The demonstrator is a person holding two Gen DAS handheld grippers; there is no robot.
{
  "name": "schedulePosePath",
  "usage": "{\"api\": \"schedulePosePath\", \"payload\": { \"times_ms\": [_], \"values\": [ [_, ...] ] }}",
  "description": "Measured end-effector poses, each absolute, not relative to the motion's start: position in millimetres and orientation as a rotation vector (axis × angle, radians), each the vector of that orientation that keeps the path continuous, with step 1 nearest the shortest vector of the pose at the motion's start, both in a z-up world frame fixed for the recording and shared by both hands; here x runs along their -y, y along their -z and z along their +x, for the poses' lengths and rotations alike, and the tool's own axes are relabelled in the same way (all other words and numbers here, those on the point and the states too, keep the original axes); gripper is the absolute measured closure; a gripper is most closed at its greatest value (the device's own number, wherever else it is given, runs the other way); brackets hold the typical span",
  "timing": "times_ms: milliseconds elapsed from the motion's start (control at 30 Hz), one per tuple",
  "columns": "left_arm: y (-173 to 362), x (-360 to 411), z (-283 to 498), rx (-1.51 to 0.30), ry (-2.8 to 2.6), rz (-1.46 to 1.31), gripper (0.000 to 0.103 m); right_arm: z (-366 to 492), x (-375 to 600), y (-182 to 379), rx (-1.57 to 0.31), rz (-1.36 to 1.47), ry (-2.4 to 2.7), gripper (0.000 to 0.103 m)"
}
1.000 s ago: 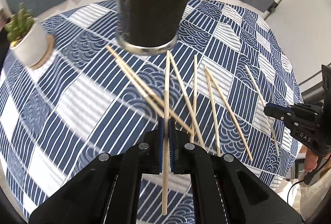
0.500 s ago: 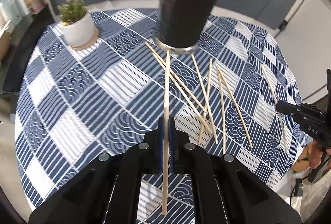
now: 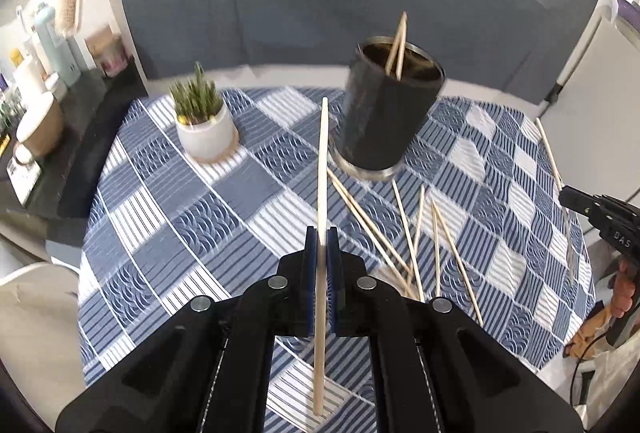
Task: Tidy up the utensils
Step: 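Lift both held sticks upright and carry them above the black cup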
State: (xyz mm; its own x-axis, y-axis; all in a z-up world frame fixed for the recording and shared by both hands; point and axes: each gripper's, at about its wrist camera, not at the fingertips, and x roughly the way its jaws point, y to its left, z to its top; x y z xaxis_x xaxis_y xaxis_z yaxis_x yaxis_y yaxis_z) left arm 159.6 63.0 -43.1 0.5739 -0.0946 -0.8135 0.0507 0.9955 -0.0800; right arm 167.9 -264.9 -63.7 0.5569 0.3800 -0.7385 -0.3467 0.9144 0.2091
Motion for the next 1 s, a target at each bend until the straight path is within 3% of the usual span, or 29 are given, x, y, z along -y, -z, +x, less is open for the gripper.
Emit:
{"api": "schedulePosePath", "payload": {
  "times_ms": [633,1000],
  "values": [
    [-43.6,-65.2,240.3,-0.774,0.122,-0.024,0.098,247.3,243.5,-22.2,-0.669,0.044,-0.504,0.098],
    [-67.1,-71.6,283.5,-0.620,0.284,-0.163,0.098,298.9,205.1,-32.3,-0.582,0.063,-0.585,0.098]
  ]
}}
